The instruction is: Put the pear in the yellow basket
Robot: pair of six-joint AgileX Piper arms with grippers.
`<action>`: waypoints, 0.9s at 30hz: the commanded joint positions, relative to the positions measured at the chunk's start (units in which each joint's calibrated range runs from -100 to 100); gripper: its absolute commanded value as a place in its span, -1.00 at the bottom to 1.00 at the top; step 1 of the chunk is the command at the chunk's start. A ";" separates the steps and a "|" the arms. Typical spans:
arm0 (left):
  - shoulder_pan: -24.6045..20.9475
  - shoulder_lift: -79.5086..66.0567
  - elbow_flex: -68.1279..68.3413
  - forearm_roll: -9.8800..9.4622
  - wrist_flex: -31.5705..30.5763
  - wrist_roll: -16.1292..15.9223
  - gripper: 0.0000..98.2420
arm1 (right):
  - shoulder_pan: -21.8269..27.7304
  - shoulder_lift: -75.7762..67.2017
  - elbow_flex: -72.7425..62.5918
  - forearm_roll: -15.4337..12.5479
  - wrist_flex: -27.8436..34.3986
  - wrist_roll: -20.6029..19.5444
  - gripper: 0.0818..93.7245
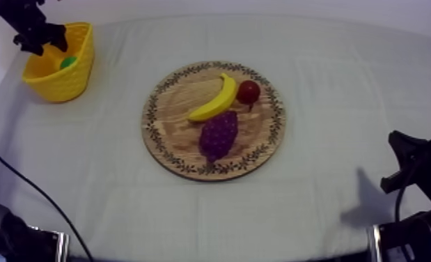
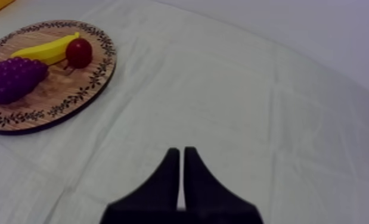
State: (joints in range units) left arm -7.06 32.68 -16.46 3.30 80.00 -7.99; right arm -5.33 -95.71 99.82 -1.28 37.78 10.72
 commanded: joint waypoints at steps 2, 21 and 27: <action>0.25 -6.11 5.10 0.16 -0.69 0.38 0.28 | -0.03 -0.04 -0.05 -0.01 0.04 -0.04 -0.99; 2.11 -36.14 30.58 3.76 -6.82 -2.81 -0.26 | -0.03 -0.04 -0.05 -0.01 0.04 0.00 -0.99; 2.08 -46.03 39.74 4.86 -10.90 -4.47 -0.37 | -0.03 -0.04 -0.05 -0.01 0.04 0.00 -0.99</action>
State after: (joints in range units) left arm -4.95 -9.38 20.17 8.11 69.81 -12.17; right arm -5.33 -95.71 99.82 -1.28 37.78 10.76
